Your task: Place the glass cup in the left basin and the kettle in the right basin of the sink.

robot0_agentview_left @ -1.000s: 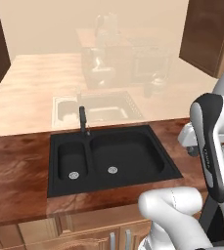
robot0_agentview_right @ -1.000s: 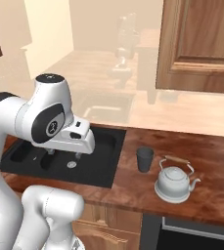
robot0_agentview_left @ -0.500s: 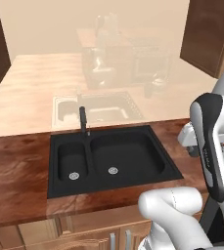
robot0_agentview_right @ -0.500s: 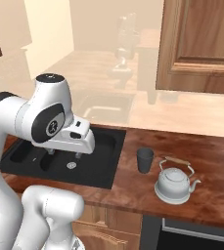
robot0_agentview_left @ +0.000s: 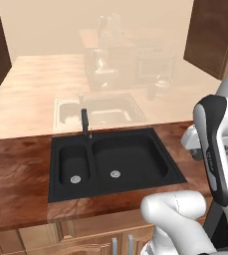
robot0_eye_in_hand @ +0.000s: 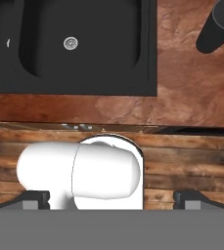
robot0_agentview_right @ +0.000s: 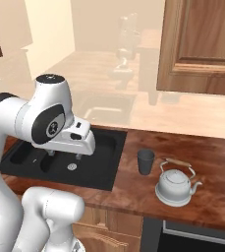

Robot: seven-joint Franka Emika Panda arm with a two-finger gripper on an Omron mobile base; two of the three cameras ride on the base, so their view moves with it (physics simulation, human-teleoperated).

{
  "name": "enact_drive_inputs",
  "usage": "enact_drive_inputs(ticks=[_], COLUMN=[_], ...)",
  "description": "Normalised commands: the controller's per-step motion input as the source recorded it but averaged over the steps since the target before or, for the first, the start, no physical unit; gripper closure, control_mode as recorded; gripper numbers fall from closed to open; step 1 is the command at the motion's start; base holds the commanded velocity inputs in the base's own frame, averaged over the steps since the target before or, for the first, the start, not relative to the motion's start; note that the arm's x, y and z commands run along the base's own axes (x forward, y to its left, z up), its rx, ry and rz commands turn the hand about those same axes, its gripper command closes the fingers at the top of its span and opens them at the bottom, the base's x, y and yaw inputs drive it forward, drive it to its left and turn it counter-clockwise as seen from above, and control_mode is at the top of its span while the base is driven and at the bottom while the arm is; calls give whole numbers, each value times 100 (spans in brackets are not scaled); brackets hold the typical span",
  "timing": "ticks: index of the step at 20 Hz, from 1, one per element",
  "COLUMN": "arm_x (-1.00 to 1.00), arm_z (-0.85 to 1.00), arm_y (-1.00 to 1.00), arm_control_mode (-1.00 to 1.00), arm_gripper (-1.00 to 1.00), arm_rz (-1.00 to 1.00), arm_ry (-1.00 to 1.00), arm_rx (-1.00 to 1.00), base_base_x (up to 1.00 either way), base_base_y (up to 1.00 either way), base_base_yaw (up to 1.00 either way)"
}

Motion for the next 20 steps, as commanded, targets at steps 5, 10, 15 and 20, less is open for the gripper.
enact_drive_inputs(ticks=[5,10,15,20], arm_x=[0,3,10,14], arm_z=[0,0,-9,-31], arm_y=[0,0,-2,-5], arm_control_mode=[100,-100,-100,-100], arm_gripper=[-100,-100,-100,-100], arm_rz=[0,0,0,0], arm_ry=[0,0,0,0], arm_rx=[0,0,-1,-6], base_base_x=[0,0,0,0], base_base_y=[0,0,0,0], base_base_yaw=[0,0,0,0])
